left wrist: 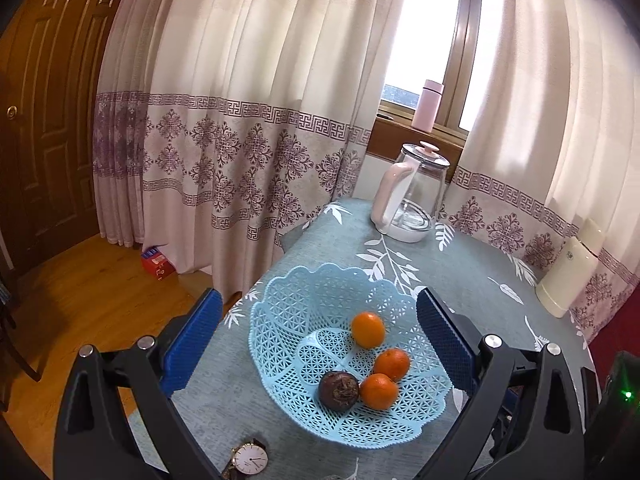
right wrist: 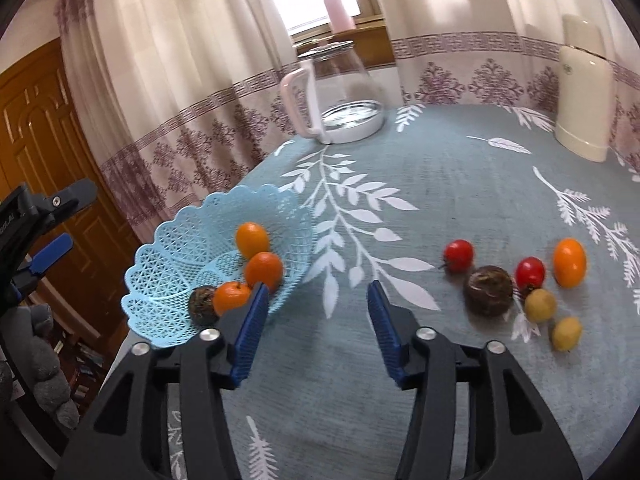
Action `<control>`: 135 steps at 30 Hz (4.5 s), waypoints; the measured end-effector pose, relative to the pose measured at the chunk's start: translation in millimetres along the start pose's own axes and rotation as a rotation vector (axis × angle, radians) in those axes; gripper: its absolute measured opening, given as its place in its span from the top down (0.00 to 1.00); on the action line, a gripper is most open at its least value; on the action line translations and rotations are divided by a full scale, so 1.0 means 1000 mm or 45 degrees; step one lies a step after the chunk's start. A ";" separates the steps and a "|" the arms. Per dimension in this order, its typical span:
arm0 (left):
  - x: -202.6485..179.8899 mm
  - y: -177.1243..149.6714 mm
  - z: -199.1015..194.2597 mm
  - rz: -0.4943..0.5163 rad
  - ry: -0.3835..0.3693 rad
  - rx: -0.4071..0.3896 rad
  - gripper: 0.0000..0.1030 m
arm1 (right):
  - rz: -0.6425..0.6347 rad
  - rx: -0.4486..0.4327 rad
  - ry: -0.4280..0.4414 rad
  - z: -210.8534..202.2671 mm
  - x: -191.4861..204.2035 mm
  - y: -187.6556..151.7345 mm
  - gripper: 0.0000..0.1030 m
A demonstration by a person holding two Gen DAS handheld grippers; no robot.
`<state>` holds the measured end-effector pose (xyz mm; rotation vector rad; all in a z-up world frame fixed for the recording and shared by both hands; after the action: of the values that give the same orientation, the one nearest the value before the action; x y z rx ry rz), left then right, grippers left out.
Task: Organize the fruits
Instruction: 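Move both grippers back toward the remaining fruit on the table, then grasp the large orange with the right gripper, then grasp the dark brown round fruit with the left gripper while the right gripper holds the orange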
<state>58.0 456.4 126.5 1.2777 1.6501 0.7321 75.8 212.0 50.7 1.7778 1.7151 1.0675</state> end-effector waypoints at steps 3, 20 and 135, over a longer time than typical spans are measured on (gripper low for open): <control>-0.004 -0.002 0.000 0.009 -0.013 0.006 0.04 | 0.031 -0.003 -0.025 -0.002 -0.013 0.001 0.47; -0.035 -0.014 0.005 0.088 -0.070 0.041 0.04 | 0.144 -0.062 -0.175 -0.021 -0.077 0.007 0.43; -0.234 -0.161 0.136 0.474 -0.502 0.597 0.56 | 0.228 -0.013 -0.391 -0.010 -0.224 -0.002 0.64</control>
<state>128.1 176.6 -0.5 1.9571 1.3091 0.2712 82.6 -7.6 5.8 1.9996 1.3865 0.8164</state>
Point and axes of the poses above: each gripper's, at about its wrist camera, not at the fingertips, and z roughly the way its jaws point, x to its left, y to its top, the point moved 3 cm from there along z, roughly the way its jaws point, and after that the axes turned 7 degrees about -y, right-handed, at the moved point
